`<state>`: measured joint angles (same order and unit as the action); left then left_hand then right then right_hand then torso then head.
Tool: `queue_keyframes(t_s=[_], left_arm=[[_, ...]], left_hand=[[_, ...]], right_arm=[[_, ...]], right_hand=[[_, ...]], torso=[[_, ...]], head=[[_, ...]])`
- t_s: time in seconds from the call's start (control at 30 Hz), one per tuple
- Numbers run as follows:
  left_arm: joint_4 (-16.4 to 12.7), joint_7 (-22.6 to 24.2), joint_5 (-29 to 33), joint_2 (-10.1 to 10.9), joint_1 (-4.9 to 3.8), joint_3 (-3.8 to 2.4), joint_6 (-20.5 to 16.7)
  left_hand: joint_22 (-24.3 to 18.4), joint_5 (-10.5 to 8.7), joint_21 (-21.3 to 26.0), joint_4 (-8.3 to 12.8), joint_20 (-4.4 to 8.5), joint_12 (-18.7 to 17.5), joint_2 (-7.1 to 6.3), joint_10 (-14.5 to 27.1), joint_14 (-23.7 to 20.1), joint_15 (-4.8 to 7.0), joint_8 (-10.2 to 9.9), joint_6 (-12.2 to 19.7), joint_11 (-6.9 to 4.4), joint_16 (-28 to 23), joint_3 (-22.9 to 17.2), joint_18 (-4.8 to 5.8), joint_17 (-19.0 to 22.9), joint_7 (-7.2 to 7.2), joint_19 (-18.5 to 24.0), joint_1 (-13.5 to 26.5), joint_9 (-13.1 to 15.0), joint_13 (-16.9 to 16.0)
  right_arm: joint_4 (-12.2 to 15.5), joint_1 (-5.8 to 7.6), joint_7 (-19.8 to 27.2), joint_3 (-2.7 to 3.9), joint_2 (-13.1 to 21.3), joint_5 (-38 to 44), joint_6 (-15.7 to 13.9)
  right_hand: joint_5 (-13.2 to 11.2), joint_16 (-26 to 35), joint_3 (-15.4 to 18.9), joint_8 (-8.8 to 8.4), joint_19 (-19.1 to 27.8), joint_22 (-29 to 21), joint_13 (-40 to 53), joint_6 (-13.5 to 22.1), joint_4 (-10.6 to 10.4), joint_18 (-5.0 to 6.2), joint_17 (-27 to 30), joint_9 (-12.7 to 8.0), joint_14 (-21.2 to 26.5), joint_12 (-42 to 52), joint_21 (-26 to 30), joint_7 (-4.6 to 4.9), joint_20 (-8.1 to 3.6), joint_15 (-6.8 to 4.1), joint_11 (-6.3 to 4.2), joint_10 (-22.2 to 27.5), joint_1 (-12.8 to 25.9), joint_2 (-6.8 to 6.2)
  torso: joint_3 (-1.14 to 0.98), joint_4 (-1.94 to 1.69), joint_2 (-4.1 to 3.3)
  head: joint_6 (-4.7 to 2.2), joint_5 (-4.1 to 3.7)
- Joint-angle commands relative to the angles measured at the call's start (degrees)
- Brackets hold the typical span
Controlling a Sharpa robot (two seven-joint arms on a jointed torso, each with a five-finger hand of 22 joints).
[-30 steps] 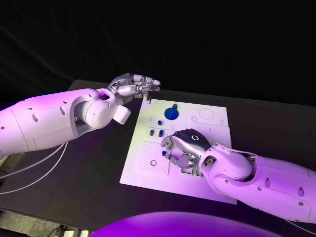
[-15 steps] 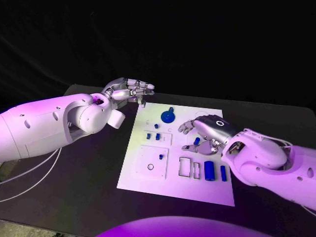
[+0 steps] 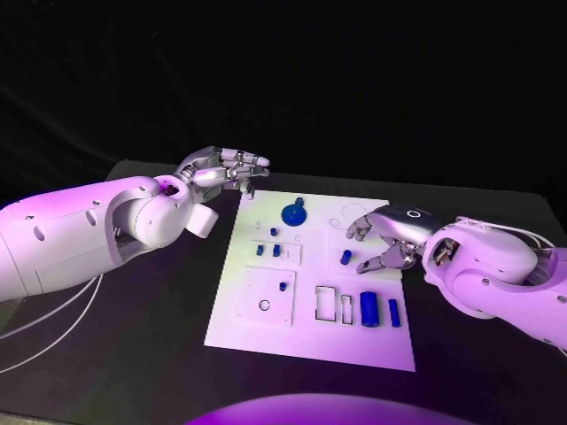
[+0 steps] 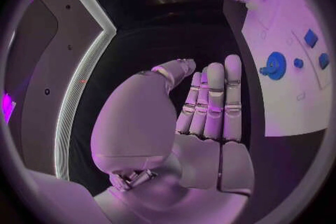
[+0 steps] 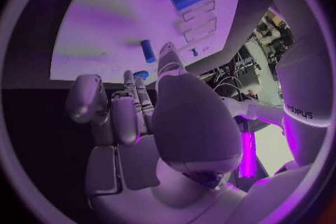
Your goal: Assemble the parts on the task board
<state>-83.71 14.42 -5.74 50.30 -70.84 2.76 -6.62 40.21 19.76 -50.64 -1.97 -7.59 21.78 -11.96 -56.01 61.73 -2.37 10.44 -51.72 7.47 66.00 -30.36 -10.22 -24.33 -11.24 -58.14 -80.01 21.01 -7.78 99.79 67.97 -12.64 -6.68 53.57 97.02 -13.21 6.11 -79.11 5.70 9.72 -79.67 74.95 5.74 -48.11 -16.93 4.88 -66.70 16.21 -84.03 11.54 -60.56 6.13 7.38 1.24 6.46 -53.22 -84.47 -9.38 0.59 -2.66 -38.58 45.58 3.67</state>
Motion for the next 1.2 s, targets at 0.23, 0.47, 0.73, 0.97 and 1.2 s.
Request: queue_keyframes(t_s=[0.23, 0.47, 0.73, 0.97, 1.2], left_arm=[[-0.01, 0.94, 0.28, -0.03, -0.07, 0.02, 0.57], [0.02, 0.85, 0.29, 0.01, -0.07, 0.02, 0.64], [0.02, 0.66, 0.29, 0.03, -0.07, 0.02, 0.72], [0.06, 0.38, 0.29, -0.01, -0.08, 0.02, 0.96], [0.05, 0.12, 0.29, 0.05, -0.08, 0.02, 1.11]], left_hand=[[-0.1, 0.25, 0.26, -0.02, -0.03, 0.27, 0.49, 0.15, -0.35, -0.17, 0.13, 0.14, -0.17, -0.19, -0.32, -0.41, 0.07, -0.04, 0.2, -0.1, -0.07, -0.11], [-0.1, 0.25, 0.26, -0.02, -0.03, 0.27, 0.49, 0.15, -0.35, -0.17, 0.13, 0.14, -0.17, -0.19, -0.32, -0.41, 0.07, -0.04, 0.2, -0.1, -0.07, -0.11], [-0.1, 0.24, 0.26, -0.03, -0.03, 0.38, 0.53, 0.09, -0.34, -0.17, 0.19, 0.07, -0.18, -0.17, -0.33, -0.41, 0.1, -0.03, 0.18, -0.1, -0.06, -0.14], [-0.1, 0.24, 0.26, -0.03, -0.03, 0.38, 0.53, 0.09, -0.34, -0.17, 0.19, 0.07, -0.18, -0.17, -0.33, -0.41, 0.1, -0.03, 0.18, -0.1, -0.06, -0.14], [-0.11, 0.24, 0.27, -0.05, -0.02, 0.45, 0.54, 0.09, -0.34, -0.16, 0.22, 0.04, -0.18, -0.17, -0.33, -0.41, 0.12, -0.04, 0.17, -0.07, -0.06, -0.15]], right_arm=[[-1.02, -0.62, 1.58, -0.29, -1.41, 0.38, 0.87], [-2.35, -1.08, 2.62, -0.4, -3.16, -0.64, -0.65], [-4.0, -1.43, 2.66, -0.47, -4.09, -0.83, -0.18], [-4.84, -1.67, 2.46, -0.5, -4.75, -0.21, 0.15], [-5.28, -1.85, 2.2, -0.53, -5.18, 0.3, 0.14]], right_hand=[[-2.05, 0.65, -3.6, 0.57, 0.09, 1.85, -0.34, -1.92, 0.58, 1.0, 1.12, 0.37, -0.65, 2.52, 0.87, 0.27, -0.45, -0.09, -0.5, -1.38, -2.98, 3.43], [-2.83, 0.83, -7.84, 0.37, -1.71, 3.23, -1.68, -3.89, 0.57, 0.36, 1.34, -0.05, -1.05, 3.02, -2.22, 1.45, -1.51, -1.3, -1.74, -6.32, -5.66, 6.12], [-2.91, 0.48, -10.22, 0.5, -2.29, 3.9, -2.05, -5.71, 0.37, 0.07, 0.74, -0.3, -1.35, 2.05, -3.49, 1.85, -1.87, -1.55, -2.01, -9.33, -5.84, 6.6], [-2.94, 0.27, -12.23, 0.43, -2.56, 4.27, -2.12, -6.9, 0.35, -0.06, 0.49, -0.56, -1.45, 0.56, -4.05, 1.96, -1.85, -1.4, -1.89, -10.52, -5.62, 6.14], [-2.96, 0.19, -13.82, 0.33, -2.75, 4.56, -2.09, -7.68, 0.37, -0.15, 0.43, -0.77, -1.48, -0.51, -4.51, 2.01, -1.79, -1.34, -1.81, -11.08, -5.23, 5.73]], torso=[[0.08, -0.05, -0.1], [0.09, -0.06, -0.12], [0.1, 0.03, -0.1], [0.05, -0.01, -0.04], [0.09, 0.0, -0.08]], head=[[0.03, 0.19], [0.16, 0.18], [0.35, 0.26], [0.51, 0.31], [0.64, 0.33]])
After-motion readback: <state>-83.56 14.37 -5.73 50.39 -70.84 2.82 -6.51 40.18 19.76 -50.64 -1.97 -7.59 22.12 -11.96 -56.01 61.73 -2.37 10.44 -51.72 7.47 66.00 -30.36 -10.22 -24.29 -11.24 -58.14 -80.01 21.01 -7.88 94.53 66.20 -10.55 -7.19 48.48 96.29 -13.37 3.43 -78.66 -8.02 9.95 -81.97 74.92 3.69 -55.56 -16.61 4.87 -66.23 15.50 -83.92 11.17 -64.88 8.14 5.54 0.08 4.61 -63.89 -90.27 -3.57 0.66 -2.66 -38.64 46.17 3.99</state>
